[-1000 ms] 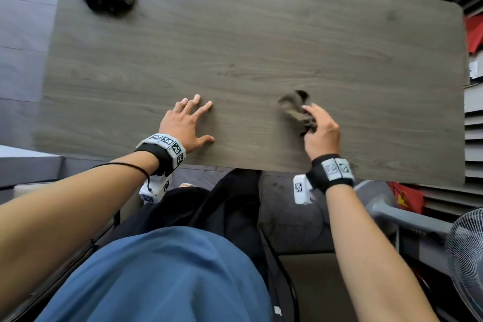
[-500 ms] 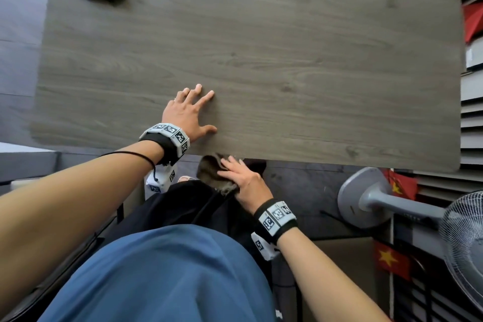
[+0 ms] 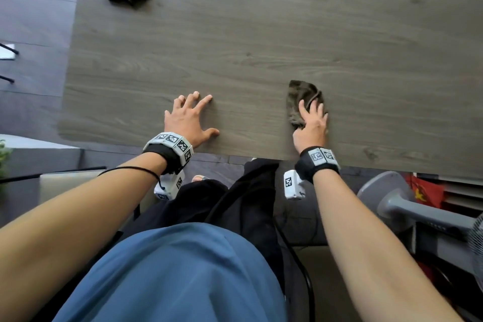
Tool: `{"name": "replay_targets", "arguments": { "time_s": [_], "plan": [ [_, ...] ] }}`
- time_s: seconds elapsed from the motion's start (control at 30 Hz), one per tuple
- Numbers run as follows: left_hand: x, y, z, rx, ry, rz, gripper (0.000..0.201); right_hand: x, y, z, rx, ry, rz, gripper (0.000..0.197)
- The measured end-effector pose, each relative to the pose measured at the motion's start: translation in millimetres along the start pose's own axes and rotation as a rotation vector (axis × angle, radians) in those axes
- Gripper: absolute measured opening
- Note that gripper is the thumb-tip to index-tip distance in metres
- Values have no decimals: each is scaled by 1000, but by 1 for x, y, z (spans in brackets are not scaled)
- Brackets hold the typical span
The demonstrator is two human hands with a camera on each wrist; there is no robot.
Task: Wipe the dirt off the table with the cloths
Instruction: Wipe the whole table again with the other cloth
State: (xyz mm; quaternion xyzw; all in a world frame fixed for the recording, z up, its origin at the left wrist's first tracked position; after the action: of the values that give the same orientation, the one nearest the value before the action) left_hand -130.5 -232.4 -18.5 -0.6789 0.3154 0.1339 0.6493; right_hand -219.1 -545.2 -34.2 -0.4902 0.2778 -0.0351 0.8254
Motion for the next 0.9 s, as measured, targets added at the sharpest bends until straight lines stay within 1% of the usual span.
{"name": "replay_targets", "arguments": {
  "time_s": [0.03, 0.1, 0.17, 0.23, 0.27, 0.3, 0.37, 0.4, 0.43, 0.47, 0.53, 0.6, 0.63, 0.67, 0.73, 0.77, 0.8, 0.83, 0.9],
  "plan": [
    [1, 0, 0, -11, 3, 3, 97, -9, 13, 17, -18, -56, 11, 84],
    [1, 0, 0, -23, 7, 5, 96, -35, 41, 55, -43, -232, 43, 87],
    [1, 0, 1, -7, 15, 1, 95, -69, 74, 90, -44, -444, 110, 77],
    [1, 0, 1, 6, 24, -6, 92, -103, 100, 115, -62, -637, 214, 62],
    [2, -1, 1, 10, 27, -10, 90, -114, 107, 121, -63, -692, 277, 56],
    [2, -1, 1, 13, 29, -12, 88, -120, 110, 123, -49, -714, 345, 54],
    [3, -2, 2, 19, 31, -11, 84, -122, 99, 121, 21, -711, 424, 55],
    [3, -3, 4, 21, 31, -11, 83, -117, 88, 116, 75, -690, 425, 58],
    [3, -4, 5, 20, 33, -12, 82, -109, 71, 111, 130, -657, 389, 62],
    [4, -4, 6, 15, 39, -16, 81, -96, 51, 102, 184, -604, 319, 66],
    [5, -4, 7, -5, 66, -26, 79, -64, 8, 72, 253, -463, 112, 72],
    [6, -3, 8, -12, 98, -44, 78, -32, -21, 35, 259, -269, -60, 77],
    [7, -2, 9, -8, 112, -57, 76, -19, -27, 20, 248, -165, -95, 77],
    [8, -1, 10, -4, 121, -70, 73, -10, -25, 10, 222, -70, -95, 76],
    [10, 0, 13, -5, 132, -82, 65, -3, -10, 12, 99, 44, -60, 75],
    [11, 0, 14, -7, 138, -85, 60, -5, 1, 24, 37, 49, -40, 77],
    [12, -1, 15, -7, 145, -89, 57, -10, 15, 42, -2, 19, -12, 79],
    [12, -2, 16, -9, 149, -93, 54, -17, 29, 65, -23, -49, 29, 81],
    [13, -4, 19, -11, 163, -98, 52, -40, 64, 112, -52, -260, 142, 83]
  ]
}}
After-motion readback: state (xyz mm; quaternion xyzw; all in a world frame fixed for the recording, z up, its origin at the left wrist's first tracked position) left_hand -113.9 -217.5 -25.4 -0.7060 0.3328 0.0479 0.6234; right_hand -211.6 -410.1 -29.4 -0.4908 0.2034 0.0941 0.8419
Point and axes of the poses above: each hand's wrist, its own x-axis towards the middle knuckle, its own y-axis out of the palm, z = x × y, the point moved 7 cm from there along x, towards the middle knuckle, and after that the axes turned 10 degrees about z, right-handed, at the moved point
